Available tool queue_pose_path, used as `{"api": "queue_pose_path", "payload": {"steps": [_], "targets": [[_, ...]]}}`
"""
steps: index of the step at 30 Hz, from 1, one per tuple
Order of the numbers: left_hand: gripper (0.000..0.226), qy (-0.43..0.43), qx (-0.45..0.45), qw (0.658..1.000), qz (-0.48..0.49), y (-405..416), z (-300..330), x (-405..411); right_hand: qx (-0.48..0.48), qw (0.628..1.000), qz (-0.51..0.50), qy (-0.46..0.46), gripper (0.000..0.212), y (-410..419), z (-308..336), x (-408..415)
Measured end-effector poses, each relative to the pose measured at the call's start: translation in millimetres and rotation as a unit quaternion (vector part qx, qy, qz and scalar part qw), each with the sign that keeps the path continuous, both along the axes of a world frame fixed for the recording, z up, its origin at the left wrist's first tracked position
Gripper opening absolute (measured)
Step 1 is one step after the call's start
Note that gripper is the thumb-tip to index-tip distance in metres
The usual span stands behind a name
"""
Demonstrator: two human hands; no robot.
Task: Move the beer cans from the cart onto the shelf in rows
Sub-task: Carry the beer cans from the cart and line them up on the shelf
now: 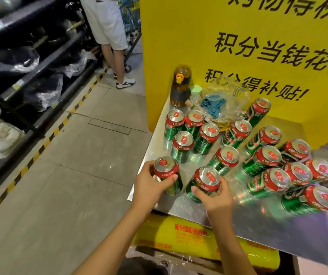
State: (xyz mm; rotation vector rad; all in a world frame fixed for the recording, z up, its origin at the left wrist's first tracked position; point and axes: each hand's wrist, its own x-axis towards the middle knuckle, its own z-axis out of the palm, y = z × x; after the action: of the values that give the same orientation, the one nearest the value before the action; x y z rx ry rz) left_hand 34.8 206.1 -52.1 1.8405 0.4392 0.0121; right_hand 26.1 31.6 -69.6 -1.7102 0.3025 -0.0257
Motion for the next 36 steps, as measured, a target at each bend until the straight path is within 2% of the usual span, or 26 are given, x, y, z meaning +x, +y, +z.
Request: {"api": "queue_pose_path", "payload": {"steps": [9, 12, 16, 21, 23, 25, 27, 31, 36], "targets": [[0.048, -0.047, -0.058, 0.99, 0.121, 126.3, 51.7, -66.0, 0.074, 0.991, 0.11, 0.033, 0.061, 108.0, 50.8, -11.1], [0.043, -0.055, -0.039, 0.982, 0.176, 189.9, 68.4, -99.4, 0.097, 0.98, 0.171, 0.022, 0.058, 173.1, 64.9, -16.8], [0.051, -0.06, 0.032, 0.973, 0.22, 283.7, 93.9, -147.6, 0.098, 0.964, 0.248, 0.017, 0.076, 276.0, 79.2, -25.5], [0.053, -0.065, 0.082, 0.936, 0.336, 391.7, 106.9, -209.9, 0.096, 0.923, 0.371, 0.025, 0.092, 413.3, 86.2, -48.1], [0.052, -0.07, 0.09, 0.918, 0.379, 427.9, 106.9, -236.0, 0.105, 0.905, 0.411, 0.021, 0.082, 462.2, 88.5, -60.1], [0.062, -0.073, 0.088, 0.901, 0.418, 458.6, 106.2, -260.1, 0.114, 0.884, 0.454, 0.023, 0.069, 504.3, 92.6, -72.4], [0.07, -0.073, 0.091, 0.882, 0.457, 484.2, 106.7, -280.2, 0.116, 0.865, 0.487, 0.031, 0.071, 540.0, 95.0, -81.4], [0.059, -0.069, 0.087, 0.854, 0.509, 526.4, 104.3, -298.3, 0.111, 0.84, 0.531, 0.037, 0.079, 601.7, 97.5, -84.7], [0.053, -0.068, 0.084, 0.82, 0.562, 585.0, 96.8, -282.3, 0.118, 0.808, 0.576, 0.031, 0.074, 689.9, 97.3, -62.2]]}}
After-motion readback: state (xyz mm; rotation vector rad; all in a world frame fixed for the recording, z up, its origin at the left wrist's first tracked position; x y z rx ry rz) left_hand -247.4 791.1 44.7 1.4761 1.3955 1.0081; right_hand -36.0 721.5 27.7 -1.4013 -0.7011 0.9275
